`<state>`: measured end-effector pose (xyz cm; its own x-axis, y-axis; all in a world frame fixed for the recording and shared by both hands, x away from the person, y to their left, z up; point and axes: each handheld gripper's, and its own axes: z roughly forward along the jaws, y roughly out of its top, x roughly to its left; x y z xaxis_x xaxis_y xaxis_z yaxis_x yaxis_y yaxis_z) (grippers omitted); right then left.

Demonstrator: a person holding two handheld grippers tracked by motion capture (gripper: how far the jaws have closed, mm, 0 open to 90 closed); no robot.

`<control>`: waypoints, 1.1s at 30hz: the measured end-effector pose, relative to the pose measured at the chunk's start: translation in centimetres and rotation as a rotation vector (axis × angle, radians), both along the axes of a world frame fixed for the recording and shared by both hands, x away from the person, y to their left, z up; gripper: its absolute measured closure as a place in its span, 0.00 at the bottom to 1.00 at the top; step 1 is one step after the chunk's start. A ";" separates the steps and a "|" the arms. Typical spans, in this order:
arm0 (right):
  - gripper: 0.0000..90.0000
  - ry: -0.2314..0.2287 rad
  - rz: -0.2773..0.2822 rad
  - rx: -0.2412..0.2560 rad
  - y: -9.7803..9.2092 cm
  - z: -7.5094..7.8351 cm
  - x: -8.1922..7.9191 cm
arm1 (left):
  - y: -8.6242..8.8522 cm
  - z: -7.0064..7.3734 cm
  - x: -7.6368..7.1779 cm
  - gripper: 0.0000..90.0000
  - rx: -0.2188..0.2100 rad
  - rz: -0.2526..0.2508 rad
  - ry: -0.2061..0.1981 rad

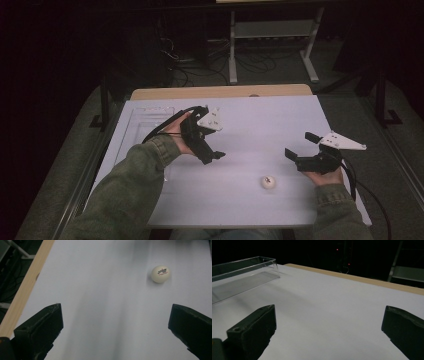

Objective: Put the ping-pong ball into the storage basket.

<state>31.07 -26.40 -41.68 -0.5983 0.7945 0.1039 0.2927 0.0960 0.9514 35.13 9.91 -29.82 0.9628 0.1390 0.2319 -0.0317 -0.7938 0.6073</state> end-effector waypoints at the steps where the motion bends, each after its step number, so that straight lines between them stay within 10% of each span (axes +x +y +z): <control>1: 0.00 0.000 0.000 0.000 0.0 0.0 0.0 | -0.2 0.0 0.0 0.00 0.003 -0.004 0.004; 33: 0.00 -0.002 0.002 0.013 -0.2 0.1 -0.1 | -5.5 -1.4 0.5 0.00 0.097 -0.115 0.048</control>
